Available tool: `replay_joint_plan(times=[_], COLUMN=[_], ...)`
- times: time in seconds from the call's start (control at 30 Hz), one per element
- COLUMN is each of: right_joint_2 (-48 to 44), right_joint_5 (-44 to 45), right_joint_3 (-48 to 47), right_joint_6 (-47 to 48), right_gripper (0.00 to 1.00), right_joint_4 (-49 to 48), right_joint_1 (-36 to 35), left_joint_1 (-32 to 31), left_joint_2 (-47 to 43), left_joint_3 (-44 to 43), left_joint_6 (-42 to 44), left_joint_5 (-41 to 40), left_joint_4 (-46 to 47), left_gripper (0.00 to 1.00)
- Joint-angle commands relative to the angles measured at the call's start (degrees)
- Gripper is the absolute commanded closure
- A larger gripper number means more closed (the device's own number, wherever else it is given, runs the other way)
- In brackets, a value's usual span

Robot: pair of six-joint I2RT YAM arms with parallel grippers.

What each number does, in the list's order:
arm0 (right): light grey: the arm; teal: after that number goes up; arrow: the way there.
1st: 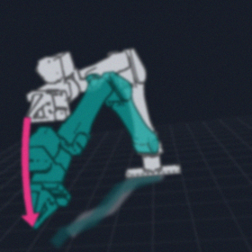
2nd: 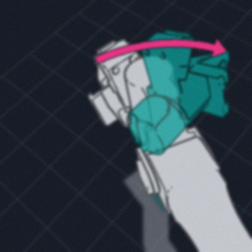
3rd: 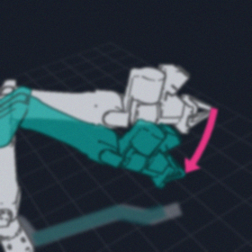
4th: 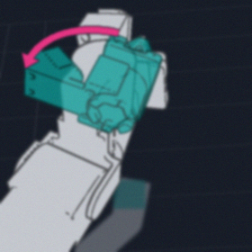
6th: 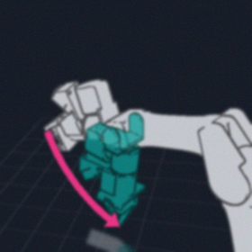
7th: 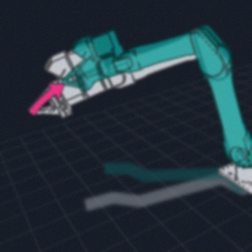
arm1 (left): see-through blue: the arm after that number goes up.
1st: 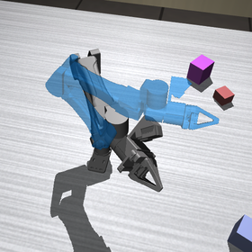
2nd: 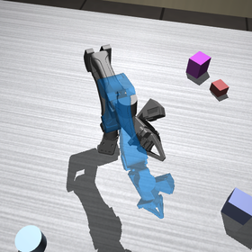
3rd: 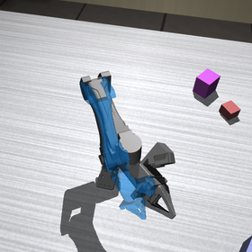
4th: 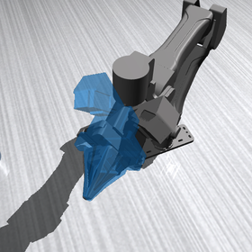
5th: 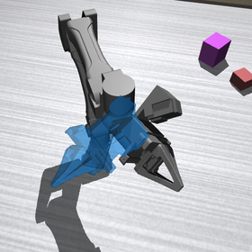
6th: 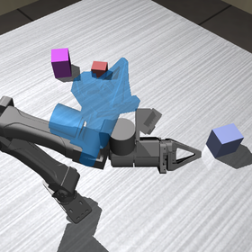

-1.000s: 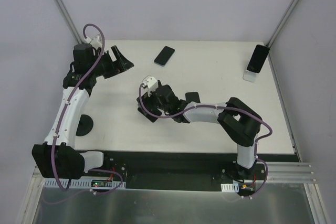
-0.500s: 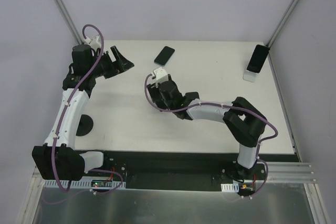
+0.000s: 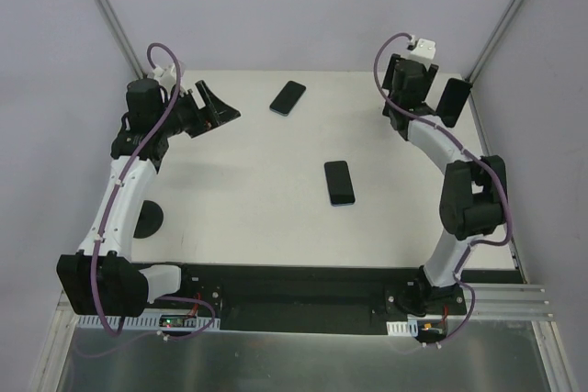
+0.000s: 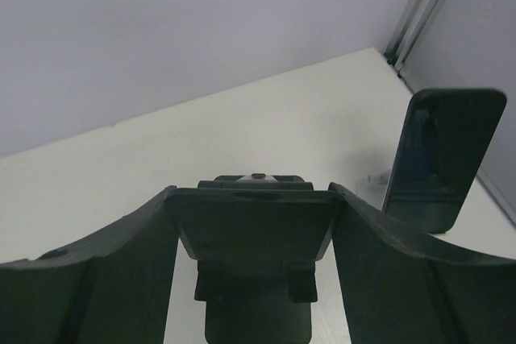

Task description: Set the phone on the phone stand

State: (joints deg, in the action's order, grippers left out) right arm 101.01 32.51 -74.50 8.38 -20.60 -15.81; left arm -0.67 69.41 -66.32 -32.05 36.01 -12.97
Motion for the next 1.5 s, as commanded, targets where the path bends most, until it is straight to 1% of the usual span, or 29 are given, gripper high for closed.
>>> replay_joint_plan(times=[0.0,0.03,0.07,0.1,0.17,0.23,0.33,0.5,0.63,0.87,1.03,1.3,1.47], right_joint_2=[4.10,5.15,5.59,6.12,8.58,11.12,12.71,13.33,14.91,18.34,19.66,21.42,21.60], right_joint_5=[-3.42,-2.20,-2.02,-4.54,-5.35,-6.58,-7.46,-10.71,-12.47,-13.79,-13.53,-10.54,-13.26], right_joint_3=[-11.00,-11.28,-11.11,-11.54,-13.38,-16.28,-16.65,-15.06,-13.48,-15.85,-16.11,-17.00,-16.82], right_joint_6=[1.28,1.20,-0.80,-1.69,-3.80,-2.85,1.45,2.78,4.53,5.15,3.92,1.03,-1.00], right_gripper=[0.99,0.99,0.99,0.99,0.99,0.99,0.99,0.99,0.99,0.99,0.99,0.99,0.99], right_joint_4=[4.43,4.78,4.87,4.78,6.96,9.60,10.40,9.88,6.64,5.13,3.29,4.60,4.87], right_joint_1=[2.63,3.24,3.68,4.38,5.70,6.49,6.94,8.87,9.83,10.80,11.42,12.47,13.00], left_joint_1=[0.32,0.32,0.32,0.32,0.32,0.32,0.32,0.32,0.23,-1.18,-1.97,-1.97,-1.97], left_joint_2=[0.99,1.43,1.78,2.39,3.01,3.72,4.07,4.07,4.60,5.56,5.83,6.18,5.92], left_joint_3=[0.58,0.67,0.67,0.58,0.84,1.19,1.46,1.81,2.16,2.34,2.25,2.25,2.16], left_joint_6=[-1.34,-1.52,-1.61,-1.61,-1.78,-2.48,-2.58,-1.87,-1.96,-1.43,-1.26,-1.08,-1.17], left_joint_5=[3.36,3.63,3.80,4.07,4.33,5.03,5.65,5.21,4.86,4.86,4.95,4.86,5.12], left_joint_4=[3.92,4.01,4.09,4.36,4.53,5.15,5.85,6.20,6.29,6.64,6.64,6.64,6.56], left_gripper=[0.21,0.21,0.21,0.21,0.22,0.22,0.22,0.22,0.23,0.24,0.24,0.24,0.23])
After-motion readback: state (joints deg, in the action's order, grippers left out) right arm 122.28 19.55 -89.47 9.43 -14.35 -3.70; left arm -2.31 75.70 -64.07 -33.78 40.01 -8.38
